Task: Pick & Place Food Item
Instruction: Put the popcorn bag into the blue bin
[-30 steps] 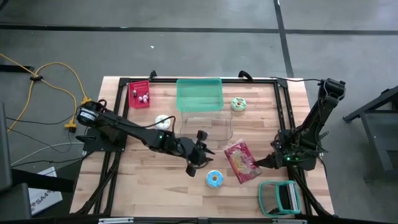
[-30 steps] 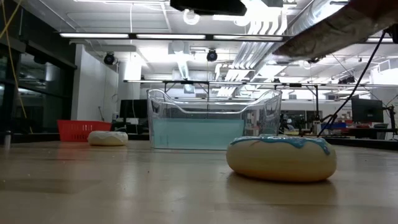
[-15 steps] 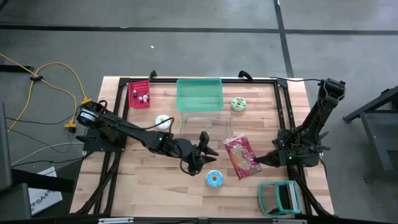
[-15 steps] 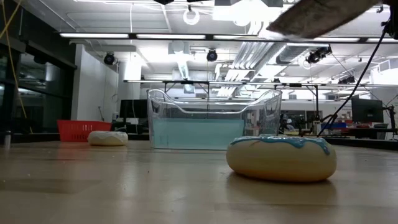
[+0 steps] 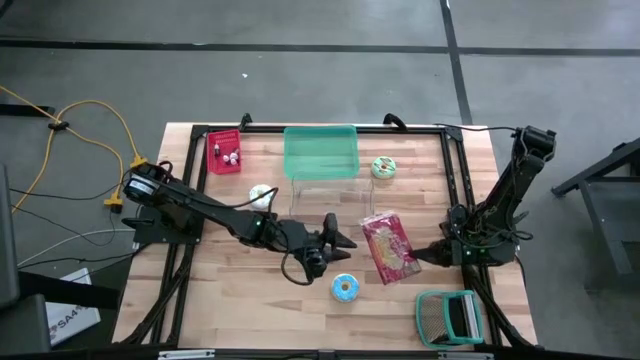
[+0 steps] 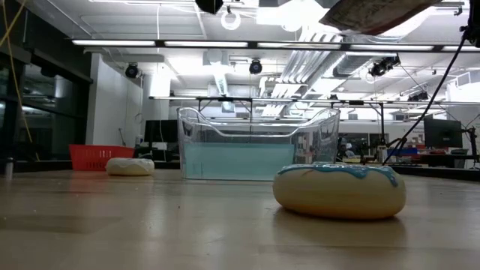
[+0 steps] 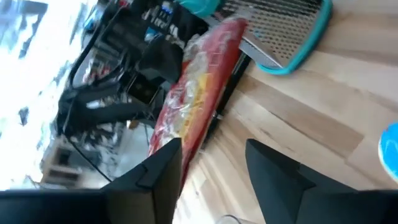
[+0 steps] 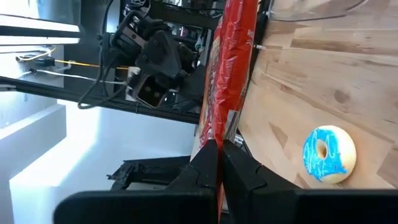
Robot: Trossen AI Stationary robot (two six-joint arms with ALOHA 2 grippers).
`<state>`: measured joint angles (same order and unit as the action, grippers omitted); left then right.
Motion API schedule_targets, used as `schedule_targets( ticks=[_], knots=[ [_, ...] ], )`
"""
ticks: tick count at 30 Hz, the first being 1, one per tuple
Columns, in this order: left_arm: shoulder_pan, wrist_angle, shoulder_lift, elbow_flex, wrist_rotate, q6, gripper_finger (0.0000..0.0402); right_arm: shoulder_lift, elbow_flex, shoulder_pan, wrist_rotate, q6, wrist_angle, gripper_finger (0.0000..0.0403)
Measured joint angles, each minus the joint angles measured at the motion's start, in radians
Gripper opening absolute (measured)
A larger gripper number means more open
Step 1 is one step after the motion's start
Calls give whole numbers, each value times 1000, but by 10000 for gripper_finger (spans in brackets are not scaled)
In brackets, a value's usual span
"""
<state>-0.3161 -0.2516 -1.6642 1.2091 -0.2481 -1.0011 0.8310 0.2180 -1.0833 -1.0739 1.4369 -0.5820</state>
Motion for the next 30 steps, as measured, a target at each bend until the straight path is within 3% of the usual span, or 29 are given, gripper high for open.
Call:
schedule_targets(
  ticks=[14,24,30],
  knots=[
    [49,-250,-105,1,-19,-247,179,1,0,142,165,-58,-82,3],
    [81,-306,-132,0,-16,-342,179,1,0,221,251,-85,-96,3],
    [86,-324,-132,0,-16,-403,140,0,0,253,295,-105,-111,3]
  ],
)
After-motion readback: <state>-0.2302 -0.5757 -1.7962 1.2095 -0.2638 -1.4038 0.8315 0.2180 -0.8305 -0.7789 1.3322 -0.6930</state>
